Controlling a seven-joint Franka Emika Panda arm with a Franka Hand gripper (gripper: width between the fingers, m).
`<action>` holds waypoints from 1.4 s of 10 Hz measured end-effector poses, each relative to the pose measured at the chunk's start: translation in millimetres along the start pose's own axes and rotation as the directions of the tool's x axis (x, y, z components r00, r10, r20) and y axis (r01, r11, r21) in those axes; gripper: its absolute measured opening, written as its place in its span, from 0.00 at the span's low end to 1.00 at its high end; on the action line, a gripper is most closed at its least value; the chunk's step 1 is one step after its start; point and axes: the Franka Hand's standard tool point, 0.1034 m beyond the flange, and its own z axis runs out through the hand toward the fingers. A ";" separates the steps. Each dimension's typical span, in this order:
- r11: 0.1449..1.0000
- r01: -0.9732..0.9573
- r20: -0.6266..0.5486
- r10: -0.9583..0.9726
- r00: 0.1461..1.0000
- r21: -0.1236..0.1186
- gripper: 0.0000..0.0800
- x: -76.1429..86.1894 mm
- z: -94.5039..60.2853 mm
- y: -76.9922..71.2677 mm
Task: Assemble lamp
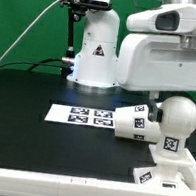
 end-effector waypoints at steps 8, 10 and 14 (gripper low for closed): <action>0.938 0.343 -0.011 -0.344 0.939 -0.056 0.72 4.6 1.4 8.7; 0.990 0.129 -0.037 -0.131 0.991 -0.060 0.72 7.9 -0.3 9.2; 0.873 -0.487 -0.085 0.484 0.871 -0.011 0.72 9.5 -0.3 16.2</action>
Offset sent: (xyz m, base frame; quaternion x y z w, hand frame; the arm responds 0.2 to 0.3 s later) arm 0.0131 0.0024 0.0028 -0.0325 0.0562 -0.3314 0.9413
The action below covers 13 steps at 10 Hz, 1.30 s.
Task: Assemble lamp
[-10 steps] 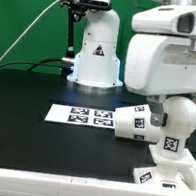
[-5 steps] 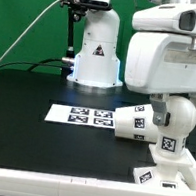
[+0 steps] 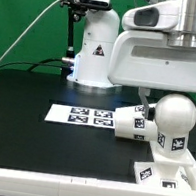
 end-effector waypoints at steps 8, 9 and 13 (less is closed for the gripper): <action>0.595 -0.804 0.104 0.800 0.591 -0.002 0.72 -9.6 4.9 3.7; 0.455 -0.890 0.131 0.883 0.451 -0.005 0.72 -10.2 6.0 1.2; 0.534 -0.845 0.140 0.837 0.529 -0.005 0.85 -12.2 6.3 -0.3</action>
Offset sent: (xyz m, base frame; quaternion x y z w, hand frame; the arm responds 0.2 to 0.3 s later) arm 0.0000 0.0000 0.0000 0.0000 0.0000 0.2571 0.9664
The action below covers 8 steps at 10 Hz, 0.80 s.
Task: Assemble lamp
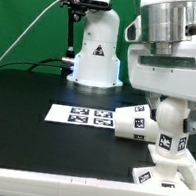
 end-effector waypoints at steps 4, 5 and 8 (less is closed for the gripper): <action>0.863 0.505 0.022 -0.504 0.863 -0.034 0.87 -4.0 -3.8 -2.4; 0.828 0.560 0.023 -0.560 0.828 -0.035 0.87 -3.5 -3.6 -2.1; 0.511 0.857 0.025 -0.858 0.513 -0.067 0.87 -2.3 -5.0 -3.8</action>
Offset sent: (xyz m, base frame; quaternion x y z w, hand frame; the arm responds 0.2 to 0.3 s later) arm 0.0000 0.0000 0.0000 0.0000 0.0000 -0.2571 0.9664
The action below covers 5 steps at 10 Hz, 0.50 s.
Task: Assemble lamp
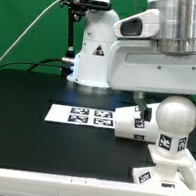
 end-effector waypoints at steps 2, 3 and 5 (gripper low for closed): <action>0.961 0.275 -0.004 -0.275 0.961 -0.027 0.87 -1.3 0.3 -10.1; 0.943 0.330 0.000 -0.330 0.944 -0.031 0.87 -0.7 0.7 -6.5; 0.898 0.439 0.004 -0.439 0.899 -0.033 0.87 -0.4 0.9 -4.7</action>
Offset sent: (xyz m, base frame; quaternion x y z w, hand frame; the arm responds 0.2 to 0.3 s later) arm 0.0000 0.0000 0.0000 0.0000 0.0000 -0.1938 0.9810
